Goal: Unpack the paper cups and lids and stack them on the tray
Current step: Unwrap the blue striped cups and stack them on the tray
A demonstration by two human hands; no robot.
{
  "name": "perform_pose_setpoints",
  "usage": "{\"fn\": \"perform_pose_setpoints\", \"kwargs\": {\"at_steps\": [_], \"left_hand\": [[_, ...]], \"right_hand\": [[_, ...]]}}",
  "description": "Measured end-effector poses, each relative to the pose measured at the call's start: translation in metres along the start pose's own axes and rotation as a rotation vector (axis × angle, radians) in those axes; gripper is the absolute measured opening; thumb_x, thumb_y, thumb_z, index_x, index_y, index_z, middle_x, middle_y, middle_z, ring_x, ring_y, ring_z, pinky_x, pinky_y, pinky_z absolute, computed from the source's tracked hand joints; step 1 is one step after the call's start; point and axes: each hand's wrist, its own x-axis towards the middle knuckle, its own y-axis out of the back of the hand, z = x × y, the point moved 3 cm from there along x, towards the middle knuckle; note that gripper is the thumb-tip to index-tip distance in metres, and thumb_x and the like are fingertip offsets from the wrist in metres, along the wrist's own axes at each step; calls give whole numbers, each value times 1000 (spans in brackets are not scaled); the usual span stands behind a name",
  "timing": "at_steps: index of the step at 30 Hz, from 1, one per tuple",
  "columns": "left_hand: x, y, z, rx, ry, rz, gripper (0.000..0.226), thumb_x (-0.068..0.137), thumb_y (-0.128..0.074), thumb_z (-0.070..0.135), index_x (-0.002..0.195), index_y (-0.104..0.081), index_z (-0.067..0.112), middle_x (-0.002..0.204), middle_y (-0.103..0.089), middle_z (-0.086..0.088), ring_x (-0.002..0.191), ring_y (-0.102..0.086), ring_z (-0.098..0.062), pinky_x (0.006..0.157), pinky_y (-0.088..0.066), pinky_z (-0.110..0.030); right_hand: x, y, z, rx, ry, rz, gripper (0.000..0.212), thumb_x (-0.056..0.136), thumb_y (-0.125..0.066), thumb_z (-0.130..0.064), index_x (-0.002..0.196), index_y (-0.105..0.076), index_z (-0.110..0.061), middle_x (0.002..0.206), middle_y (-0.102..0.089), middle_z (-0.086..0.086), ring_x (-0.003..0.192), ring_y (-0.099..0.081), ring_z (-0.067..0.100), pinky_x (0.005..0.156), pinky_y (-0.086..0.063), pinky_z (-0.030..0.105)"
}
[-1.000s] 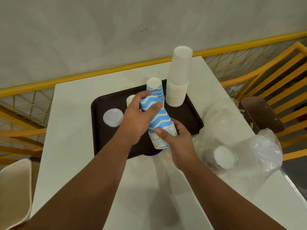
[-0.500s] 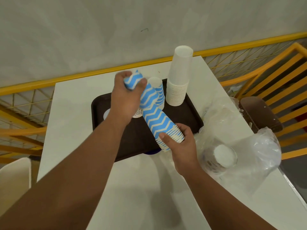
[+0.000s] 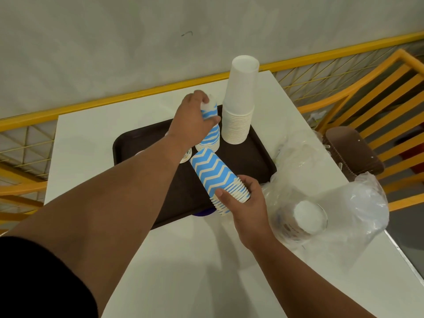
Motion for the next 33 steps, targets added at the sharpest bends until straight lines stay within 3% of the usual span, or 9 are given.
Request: {"fn": "perform_pose_setpoints", "kwargs": {"at_steps": [4,7,11,14,16,21,24,27,33], "left_hand": [[-5,5,-1,89,45,-35,32,94,-59,39,113,-58,13,132,-52,-8,125,-48,-21,97,-39,-27],[-23,32,12,-24,102,122,32,96,-55,41,112,-62,15,126,-57,-3,119,-50,-13,94,-37,-21],[-84,44,14,-448,458,340,34,89,-64,43,114,-59,20,112,-62,5,100,-57,-6,88,-47,-25],[-126,21,17,-936,685,234,50,87,-72,28,130,-48,21,119,-63,-1,99,-67,-10,83,-55,-30],[-140,8,18,-1120,745,167,58,88,-71,23,138,-42,27,121,-64,0,100,-70,-14,86,-58,-39],[-144,1,14,-950,813,238,37,90,-67,32,123,-51,26,114,-65,3,96,-70,-14,82,-60,-40],[-131,11,11,-897,722,333,28,90,-68,31,112,-52,24,102,-66,5,89,-70,-8,78,-60,-33],[-99,39,13,-659,486,431,28,86,-71,33,106,-51,26,92,-63,14,79,-64,2,80,-57,-28],[-31,59,33,-496,53,339,38,82,-72,28,106,-43,28,104,-63,1,87,-66,-10,79,-58,-30]], "right_hand": [[1,-2,-1,10,-8,-5,74,51,-87,-46,113,-55,-23,107,-67,6,95,-70,23,83,-59,46],[-1,-3,-6,73,-15,-7,70,54,-87,-35,115,-56,-17,106,-69,9,97,-70,28,86,-58,48],[-4,-5,-10,155,-30,-38,63,61,-91,-24,114,-57,-16,104,-70,10,94,-70,28,85,-57,46],[-7,-7,-13,158,-21,-55,61,62,-85,-25,115,-57,-15,106,-70,11,94,-70,29,83,-58,44],[-9,-9,-15,119,-1,-73,63,61,-86,-25,116,-56,-14,106,-69,12,93,-70,27,82,-58,42],[-18,-8,-15,-74,90,-48,69,55,-90,-38,113,-57,-22,102,-69,1,90,-70,17,79,-60,38],[-19,-4,-15,-76,76,-27,72,51,-91,-44,112,-57,-24,101,-69,-1,89,-70,17,79,-60,39],[-18,0,-12,-54,39,-2,71,52,-91,-45,111,-56,-24,103,-68,1,91,-70,19,81,-59,41],[-16,-3,-12,-17,7,1,75,49,-83,-50,114,-54,-23,106,-67,0,92,-71,14,77,-60,32]]}}
